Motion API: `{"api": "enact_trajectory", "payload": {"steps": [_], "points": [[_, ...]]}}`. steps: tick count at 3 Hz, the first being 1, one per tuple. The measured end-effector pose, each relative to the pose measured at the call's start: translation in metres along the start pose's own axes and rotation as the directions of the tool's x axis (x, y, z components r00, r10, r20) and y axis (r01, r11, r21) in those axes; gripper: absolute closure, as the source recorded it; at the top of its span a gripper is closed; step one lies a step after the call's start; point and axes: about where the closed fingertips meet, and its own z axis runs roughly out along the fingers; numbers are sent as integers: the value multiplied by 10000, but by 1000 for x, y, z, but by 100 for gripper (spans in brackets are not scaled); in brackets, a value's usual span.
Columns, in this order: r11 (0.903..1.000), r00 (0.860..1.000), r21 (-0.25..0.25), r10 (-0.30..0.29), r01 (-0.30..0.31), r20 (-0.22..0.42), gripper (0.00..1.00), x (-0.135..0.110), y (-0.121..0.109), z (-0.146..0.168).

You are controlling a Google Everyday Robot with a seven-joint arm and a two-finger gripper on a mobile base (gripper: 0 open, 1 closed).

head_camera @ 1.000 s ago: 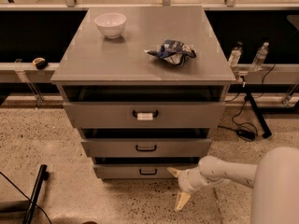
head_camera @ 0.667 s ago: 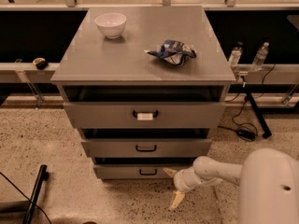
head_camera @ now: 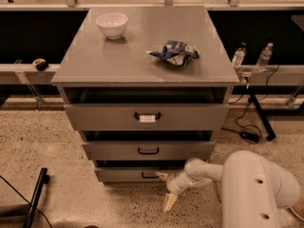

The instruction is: Open bottom drawer

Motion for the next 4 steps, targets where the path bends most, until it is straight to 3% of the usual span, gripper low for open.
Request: {"api": "enact_trajectory", "payload": {"steps": [4], "points": [[9947,9972,-838,-559,599,491,0,-16,-16,45]]}}
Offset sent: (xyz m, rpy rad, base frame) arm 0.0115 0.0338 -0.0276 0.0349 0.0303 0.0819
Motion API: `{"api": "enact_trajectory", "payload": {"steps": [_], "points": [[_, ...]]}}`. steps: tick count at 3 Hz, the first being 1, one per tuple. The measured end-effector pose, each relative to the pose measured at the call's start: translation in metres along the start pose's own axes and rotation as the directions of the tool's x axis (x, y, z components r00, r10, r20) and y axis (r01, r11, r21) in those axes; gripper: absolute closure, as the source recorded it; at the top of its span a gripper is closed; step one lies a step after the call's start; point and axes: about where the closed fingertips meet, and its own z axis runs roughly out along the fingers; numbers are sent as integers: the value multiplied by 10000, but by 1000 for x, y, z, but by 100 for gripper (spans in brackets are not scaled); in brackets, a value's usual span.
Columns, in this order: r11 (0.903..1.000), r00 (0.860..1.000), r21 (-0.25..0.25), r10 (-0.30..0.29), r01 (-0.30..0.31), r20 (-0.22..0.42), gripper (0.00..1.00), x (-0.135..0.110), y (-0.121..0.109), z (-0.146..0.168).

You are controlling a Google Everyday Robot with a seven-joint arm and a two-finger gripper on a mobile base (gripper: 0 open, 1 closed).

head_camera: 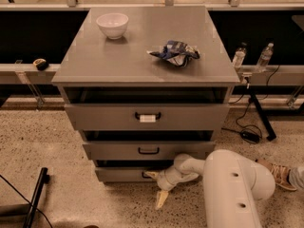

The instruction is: Open bottom drawer

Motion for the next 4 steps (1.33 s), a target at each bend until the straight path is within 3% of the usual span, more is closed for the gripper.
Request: {"api": "enact_trajectory", "payload": {"steps": [2,4], "points": [[9977,9994,-679,50,-72,-337,0,5,-4,15],[9942,9948,-987,323,-419,-965,0,19,-3,15]]}}
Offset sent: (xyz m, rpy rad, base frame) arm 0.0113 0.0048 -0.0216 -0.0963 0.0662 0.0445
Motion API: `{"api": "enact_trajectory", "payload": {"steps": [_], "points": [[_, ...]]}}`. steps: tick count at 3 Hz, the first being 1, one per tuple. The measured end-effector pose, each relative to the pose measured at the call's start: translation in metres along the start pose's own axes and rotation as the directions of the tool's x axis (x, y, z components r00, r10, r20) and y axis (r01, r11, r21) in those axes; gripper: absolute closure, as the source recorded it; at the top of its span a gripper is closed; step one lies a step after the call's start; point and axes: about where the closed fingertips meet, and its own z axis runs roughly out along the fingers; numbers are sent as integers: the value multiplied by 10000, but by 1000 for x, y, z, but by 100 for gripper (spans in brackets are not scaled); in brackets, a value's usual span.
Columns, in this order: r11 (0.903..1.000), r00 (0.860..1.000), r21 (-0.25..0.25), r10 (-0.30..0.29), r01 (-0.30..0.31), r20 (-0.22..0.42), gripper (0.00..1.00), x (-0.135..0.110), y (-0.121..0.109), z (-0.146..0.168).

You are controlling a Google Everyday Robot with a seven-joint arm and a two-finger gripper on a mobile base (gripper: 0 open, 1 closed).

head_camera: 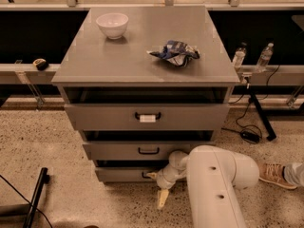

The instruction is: Open bottom drawer

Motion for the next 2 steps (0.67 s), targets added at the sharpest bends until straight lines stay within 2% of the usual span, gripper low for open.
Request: {"api": "enact_trajectory", "payload": {"steps": [1,2], "points": [[9989,9997,-459,28,-40,-253,0,1,16,4],[9989,9998,-470,4,-13,-188,1,-1,21,1]]}}
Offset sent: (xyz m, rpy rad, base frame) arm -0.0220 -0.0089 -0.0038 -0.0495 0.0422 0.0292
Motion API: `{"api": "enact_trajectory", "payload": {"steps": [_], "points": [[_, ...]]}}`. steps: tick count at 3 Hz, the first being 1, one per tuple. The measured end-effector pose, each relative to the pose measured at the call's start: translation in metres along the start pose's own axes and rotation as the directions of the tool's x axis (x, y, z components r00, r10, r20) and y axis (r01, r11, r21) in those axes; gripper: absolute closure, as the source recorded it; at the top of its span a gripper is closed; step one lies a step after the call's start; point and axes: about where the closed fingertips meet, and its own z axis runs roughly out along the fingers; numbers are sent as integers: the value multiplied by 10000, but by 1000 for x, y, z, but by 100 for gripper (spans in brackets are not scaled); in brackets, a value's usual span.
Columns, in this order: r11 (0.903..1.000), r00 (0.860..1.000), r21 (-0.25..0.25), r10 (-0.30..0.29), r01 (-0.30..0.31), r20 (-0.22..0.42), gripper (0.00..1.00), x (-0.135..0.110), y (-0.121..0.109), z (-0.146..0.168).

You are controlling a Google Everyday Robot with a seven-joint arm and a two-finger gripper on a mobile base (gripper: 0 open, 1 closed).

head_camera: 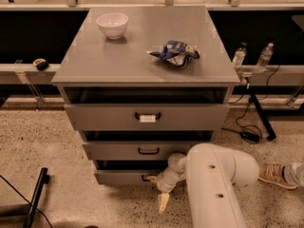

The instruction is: Open bottom drawer

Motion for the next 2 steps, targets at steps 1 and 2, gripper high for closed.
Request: {"api": "enact_trajectory", "payload": {"steps": [1,2], "points": [[9995,9997,276,-176,171,190,2,-17,16,-12],[9993,9996,345,-165,157,226,2,-18,14,-13]]}}
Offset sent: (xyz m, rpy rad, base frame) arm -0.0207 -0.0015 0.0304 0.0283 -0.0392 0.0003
